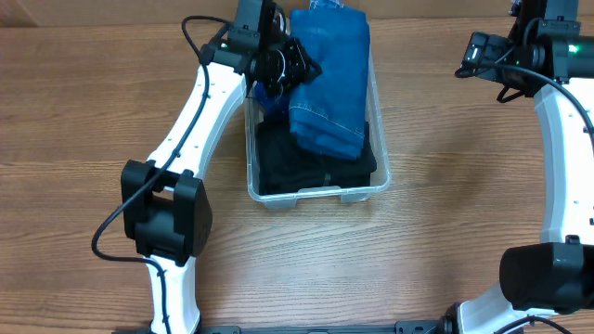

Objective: Pack container
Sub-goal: 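Lower the denim garment into the bin and open the left gripper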

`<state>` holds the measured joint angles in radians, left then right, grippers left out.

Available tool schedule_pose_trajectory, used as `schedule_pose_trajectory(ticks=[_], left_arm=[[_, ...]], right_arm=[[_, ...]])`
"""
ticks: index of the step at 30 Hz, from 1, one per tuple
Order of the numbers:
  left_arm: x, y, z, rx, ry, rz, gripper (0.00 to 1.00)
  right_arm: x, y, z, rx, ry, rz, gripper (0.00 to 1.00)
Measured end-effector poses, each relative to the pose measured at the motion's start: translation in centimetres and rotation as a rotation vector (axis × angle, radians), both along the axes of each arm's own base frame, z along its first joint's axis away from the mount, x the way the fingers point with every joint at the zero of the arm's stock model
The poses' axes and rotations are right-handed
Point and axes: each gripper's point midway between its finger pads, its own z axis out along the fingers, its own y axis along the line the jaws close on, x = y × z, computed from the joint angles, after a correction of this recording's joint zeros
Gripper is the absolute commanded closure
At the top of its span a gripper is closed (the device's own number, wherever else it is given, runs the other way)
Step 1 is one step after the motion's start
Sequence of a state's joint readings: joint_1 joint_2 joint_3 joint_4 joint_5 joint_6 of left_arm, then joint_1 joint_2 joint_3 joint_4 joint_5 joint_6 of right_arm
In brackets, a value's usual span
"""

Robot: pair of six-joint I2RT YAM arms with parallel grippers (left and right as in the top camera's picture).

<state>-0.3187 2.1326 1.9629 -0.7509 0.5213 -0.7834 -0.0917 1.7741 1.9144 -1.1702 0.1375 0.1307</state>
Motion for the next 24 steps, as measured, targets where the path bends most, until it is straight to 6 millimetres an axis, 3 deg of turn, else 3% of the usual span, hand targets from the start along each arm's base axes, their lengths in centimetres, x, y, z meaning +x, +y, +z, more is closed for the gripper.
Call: schedule_pose_trajectory(ticks=[4, 11, 12, 13, 14, 18, 21, 24], left_arm=[[-2.7, -0.1, 0.0, 0.070, 0.063, -0.001, 0.96], [-2.9, 0.9, -0.9, 0.156, 0.051, 0.010, 0.96], [-2.9, 0.9, -0.9, 0.165, 0.042, 0.000, 0.89], [-2.8, 1.0, -1.0, 0.175, 0.032, -0.008, 0.76], [-2.8, 1.0, -1.0, 0.186, 0.022, -0.021, 0.52], [-3.2, 2.2, -1.8, 0.285, -0.013, -0.075, 0.10], [-2.9, 4.2, -2.4, 0.406, -0.046, -0.089, 0.06], [-2.5, 5.5, -2.6, 0.512, -0.100, -0.125, 0.09]], right_arm=[[0.0, 0.0, 0.0, 0.000, 0.000, 0.000, 0.00], [0.0, 0.0, 0.0, 0.000, 0.000, 0.000, 0.00], [0.0, 0.0, 0.0, -0.001, 0.000, 0.000, 0.00], [0.0, 0.0, 0.0, -0.001, -0.001, 0.000, 0.00], [0.0, 0.0, 0.0, 0.000, -0.001, 0.000, 0.00], [0.0, 0.0, 0.0, 0.000, 0.000, 0.000, 0.00], [0.0, 0.0, 0.0, 0.000, 0.000, 0.000, 0.00], [0.0, 0.0, 0.0, -0.001, -0.001, 0.000, 0.00]])
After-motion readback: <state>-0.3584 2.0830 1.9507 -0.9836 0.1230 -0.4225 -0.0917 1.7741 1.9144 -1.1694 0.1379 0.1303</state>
